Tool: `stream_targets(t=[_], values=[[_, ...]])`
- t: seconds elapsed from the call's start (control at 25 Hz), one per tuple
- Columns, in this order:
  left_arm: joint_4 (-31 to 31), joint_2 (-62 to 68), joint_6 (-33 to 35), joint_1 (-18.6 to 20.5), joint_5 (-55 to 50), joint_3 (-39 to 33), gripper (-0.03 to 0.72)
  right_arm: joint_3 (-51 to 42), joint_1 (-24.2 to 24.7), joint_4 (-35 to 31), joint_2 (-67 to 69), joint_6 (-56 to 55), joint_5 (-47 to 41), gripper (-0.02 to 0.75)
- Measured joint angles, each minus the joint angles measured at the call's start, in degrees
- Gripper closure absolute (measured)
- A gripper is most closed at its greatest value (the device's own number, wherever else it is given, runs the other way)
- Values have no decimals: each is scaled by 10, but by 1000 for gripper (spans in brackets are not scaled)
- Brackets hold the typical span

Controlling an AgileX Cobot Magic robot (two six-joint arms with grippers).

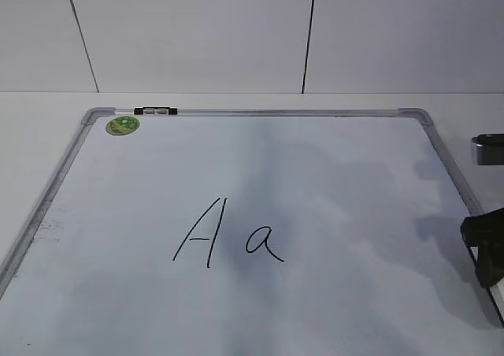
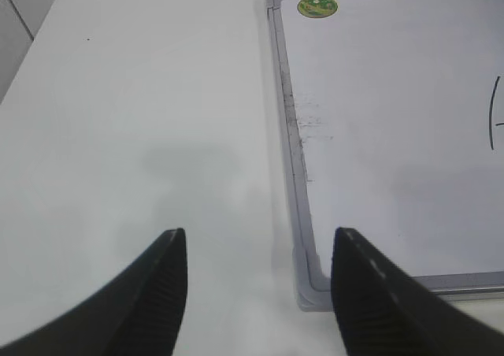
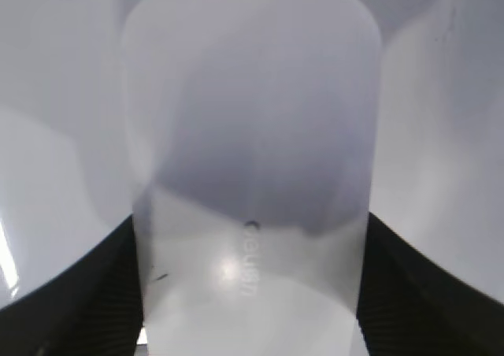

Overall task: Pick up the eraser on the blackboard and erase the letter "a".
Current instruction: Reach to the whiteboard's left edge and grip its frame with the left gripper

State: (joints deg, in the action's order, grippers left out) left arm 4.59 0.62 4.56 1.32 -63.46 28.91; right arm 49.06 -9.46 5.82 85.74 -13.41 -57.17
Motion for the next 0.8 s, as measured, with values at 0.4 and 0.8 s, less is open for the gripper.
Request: stream_targets(t=[0.4, 0.8], values=[[0, 0, 0, 0, 0, 0, 255, 49, -34, -1, -56, 0, -54, 172], [0, 0, 0, 0, 0, 0, 255, 120, -128, -3, -59, 0, -87, 172]])
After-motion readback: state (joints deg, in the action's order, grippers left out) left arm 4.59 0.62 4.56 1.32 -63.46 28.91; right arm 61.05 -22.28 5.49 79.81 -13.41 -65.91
